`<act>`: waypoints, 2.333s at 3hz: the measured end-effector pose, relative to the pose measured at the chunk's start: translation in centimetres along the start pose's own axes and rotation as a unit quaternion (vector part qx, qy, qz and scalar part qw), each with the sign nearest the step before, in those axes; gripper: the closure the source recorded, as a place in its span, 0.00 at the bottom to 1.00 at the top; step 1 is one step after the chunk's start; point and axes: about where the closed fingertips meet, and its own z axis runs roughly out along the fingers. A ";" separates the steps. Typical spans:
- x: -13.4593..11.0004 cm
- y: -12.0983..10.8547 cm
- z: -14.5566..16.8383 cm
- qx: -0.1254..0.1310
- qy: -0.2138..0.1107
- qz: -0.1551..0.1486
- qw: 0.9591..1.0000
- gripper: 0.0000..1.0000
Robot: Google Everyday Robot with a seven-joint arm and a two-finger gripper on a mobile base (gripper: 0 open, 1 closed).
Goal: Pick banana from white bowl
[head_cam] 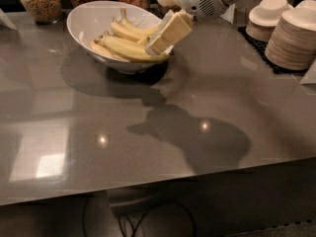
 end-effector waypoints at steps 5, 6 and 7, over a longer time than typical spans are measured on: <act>2.7 -0.1 8.5 -0.071 0.008 0.039 0.997 0.34; 2.9 -0.2 9.4 -0.080 0.013 0.043 0.996 0.36; 3.3 0.1 9.9 -0.089 0.019 0.046 0.995 0.44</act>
Offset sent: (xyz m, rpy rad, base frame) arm 0.0204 0.0357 -0.0526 0.0071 0.1145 0.0526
